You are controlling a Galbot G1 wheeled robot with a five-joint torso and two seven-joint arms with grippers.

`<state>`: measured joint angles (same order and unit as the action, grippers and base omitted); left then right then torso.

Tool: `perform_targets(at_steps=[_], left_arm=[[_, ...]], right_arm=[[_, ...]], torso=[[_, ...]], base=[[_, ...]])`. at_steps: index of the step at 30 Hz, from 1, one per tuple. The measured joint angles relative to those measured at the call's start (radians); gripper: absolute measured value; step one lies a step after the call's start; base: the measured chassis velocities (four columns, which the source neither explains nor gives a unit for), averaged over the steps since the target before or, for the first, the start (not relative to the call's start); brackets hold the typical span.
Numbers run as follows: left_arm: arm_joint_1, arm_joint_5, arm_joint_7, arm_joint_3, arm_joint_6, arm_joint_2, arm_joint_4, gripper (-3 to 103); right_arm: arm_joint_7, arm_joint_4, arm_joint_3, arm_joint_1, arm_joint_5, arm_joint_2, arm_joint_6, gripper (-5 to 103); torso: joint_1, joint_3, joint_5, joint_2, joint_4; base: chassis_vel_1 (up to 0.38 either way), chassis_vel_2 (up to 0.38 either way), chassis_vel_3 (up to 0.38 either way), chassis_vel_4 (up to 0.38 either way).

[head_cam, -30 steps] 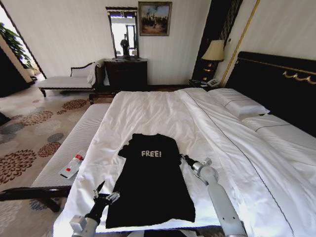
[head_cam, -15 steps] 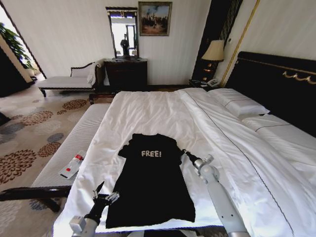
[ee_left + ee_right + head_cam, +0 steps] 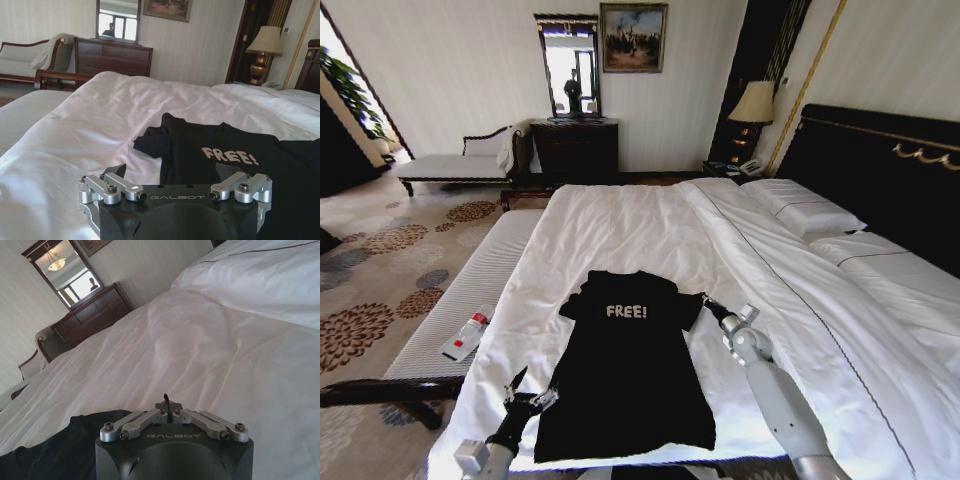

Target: Fold the clothes on the bed.

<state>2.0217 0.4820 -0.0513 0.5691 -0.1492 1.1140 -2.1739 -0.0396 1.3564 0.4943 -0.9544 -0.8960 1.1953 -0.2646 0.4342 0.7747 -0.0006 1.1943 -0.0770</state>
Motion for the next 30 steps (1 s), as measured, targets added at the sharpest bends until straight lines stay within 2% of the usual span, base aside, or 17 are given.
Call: perform_targets(at_steps=[30], left_arm=[[0.005, 0.024, -0.002, 0.026, 0.005, -0.011, -0.015, 100]], right_arm=[[0.075, -0.031, 0.025, -0.002, 0.038, 0.016, 0.040, 0]], torso=[[0.000, 0.000, -0.0002, 0.000, 0.0000]], base=[[0.000, 0.000, 0.000, 0.000]])
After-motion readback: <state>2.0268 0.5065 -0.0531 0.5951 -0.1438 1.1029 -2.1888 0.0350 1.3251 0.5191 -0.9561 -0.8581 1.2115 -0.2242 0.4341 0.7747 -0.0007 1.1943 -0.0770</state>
